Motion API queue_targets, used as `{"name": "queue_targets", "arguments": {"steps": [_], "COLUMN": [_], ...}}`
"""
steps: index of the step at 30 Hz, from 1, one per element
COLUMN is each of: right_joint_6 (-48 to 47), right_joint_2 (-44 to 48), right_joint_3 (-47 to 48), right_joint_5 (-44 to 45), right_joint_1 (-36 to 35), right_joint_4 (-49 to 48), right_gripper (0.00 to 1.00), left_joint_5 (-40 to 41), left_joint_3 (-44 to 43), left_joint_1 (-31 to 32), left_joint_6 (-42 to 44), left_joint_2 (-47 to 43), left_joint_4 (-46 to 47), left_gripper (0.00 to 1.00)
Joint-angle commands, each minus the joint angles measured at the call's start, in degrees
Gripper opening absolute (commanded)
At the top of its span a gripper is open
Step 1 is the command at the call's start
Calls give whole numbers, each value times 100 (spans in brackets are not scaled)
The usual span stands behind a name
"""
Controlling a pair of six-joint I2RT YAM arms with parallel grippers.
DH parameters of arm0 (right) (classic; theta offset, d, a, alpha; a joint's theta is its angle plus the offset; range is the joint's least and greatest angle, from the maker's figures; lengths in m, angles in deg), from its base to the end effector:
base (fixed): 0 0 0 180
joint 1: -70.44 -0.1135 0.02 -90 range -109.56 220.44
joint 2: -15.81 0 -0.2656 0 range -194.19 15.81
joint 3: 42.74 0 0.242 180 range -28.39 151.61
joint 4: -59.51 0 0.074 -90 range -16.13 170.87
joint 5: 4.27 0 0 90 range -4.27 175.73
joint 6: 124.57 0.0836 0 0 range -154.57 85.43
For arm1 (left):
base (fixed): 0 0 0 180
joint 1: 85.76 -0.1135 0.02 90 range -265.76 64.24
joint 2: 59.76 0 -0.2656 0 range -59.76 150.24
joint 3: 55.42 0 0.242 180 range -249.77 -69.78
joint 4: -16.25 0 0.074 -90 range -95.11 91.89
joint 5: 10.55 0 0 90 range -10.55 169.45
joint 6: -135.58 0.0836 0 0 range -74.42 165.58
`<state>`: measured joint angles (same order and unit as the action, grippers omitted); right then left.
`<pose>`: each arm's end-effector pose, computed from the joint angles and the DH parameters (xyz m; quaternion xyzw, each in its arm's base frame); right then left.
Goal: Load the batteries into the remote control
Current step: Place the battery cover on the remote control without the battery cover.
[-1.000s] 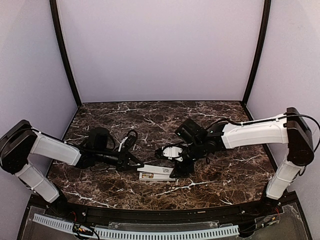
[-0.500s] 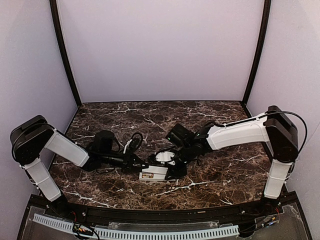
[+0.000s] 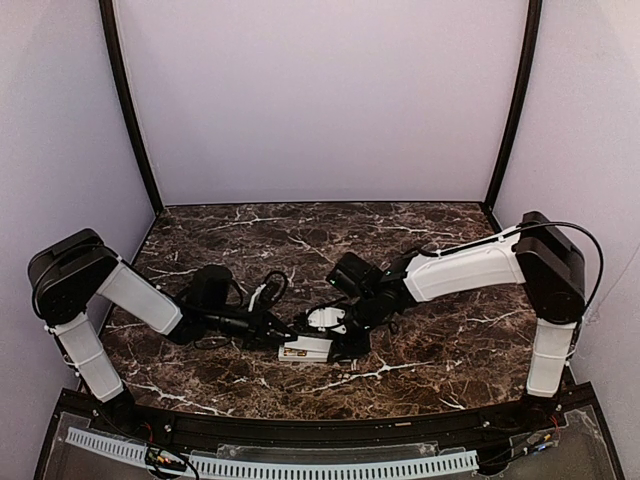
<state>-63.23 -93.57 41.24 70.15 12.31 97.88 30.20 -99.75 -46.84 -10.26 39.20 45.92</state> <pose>0.1895 0.3473 0.1216 -0.6853 0.6800 0.1848 0.1838 0.2076 -0.2491 0.1243 0.1088 0.7911 -0.5975 0.0724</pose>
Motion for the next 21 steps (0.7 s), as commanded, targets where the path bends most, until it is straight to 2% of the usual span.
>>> {"name": "queue_targets", "arguments": {"steps": [1,12,21], "right_joint_6": [-34,-20,-17], "right_joint_2": [-139,-238,-264], "right_joint_3": [144,205,228], "right_joint_5": [18,108,133], "right_joint_1": [-51,-58,-62], "right_joint_4": [25,105,162], "right_gripper": [48,27,22], "left_joint_5": [55,182,361], "left_joint_3": [-63,-111,-263], "left_joint_1": [13,-38,-39], "left_joint_6": [123,446,843], "left_joint_2": [45,-15,-228], "left_joint_4": [-164,-789,-1475], "left_gripper": [0,1,14]}}
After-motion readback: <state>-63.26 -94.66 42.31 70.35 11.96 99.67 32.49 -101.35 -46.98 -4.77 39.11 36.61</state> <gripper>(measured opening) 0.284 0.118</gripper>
